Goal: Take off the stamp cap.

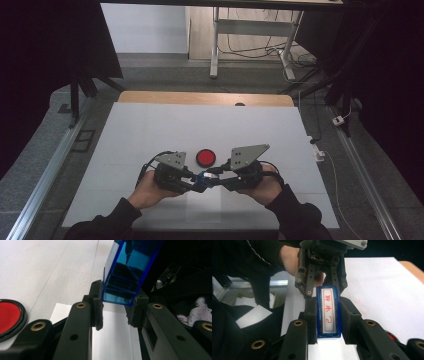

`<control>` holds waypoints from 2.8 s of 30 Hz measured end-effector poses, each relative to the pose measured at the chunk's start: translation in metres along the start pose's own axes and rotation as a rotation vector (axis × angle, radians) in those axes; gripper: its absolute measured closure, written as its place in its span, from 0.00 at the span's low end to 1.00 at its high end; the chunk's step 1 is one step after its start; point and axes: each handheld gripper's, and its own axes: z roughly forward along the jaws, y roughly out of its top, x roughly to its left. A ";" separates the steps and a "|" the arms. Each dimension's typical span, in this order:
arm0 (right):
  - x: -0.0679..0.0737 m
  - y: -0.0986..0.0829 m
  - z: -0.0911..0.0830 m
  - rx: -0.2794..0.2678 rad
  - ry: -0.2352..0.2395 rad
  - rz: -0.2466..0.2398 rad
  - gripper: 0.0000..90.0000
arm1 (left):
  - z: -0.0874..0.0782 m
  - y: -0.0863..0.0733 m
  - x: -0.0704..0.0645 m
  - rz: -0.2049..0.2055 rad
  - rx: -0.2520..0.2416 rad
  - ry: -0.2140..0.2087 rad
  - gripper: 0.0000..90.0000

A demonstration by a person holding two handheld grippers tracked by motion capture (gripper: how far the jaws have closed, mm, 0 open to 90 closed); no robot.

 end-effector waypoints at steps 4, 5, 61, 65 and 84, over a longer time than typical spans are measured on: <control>0.002 0.001 0.000 0.001 -0.013 -0.022 0.78 | 0.000 0.000 0.001 -0.016 0.002 0.001 0.77; 0.002 0.001 0.001 -0.001 -0.016 -0.026 0.78 | 0.000 0.000 0.001 -0.016 0.006 0.003 0.77; -0.006 -0.006 -0.008 0.006 -0.141 0.124 0.78 | -0.053 -0.028 -0.040 -0.168 0.072 0.424 0.76; -0.005 -0.006 -0.008 0.016 -0.139 0.128 0.78 | -0.060 -0.035 -0.046 -0.183 0.067 0.453 0.76; -0.004 -0.009 -0.009 0.031 -0.150 0.148 0.78 | -0.097 -0.074 -0.070 -0.282 0.024 0.548 0.76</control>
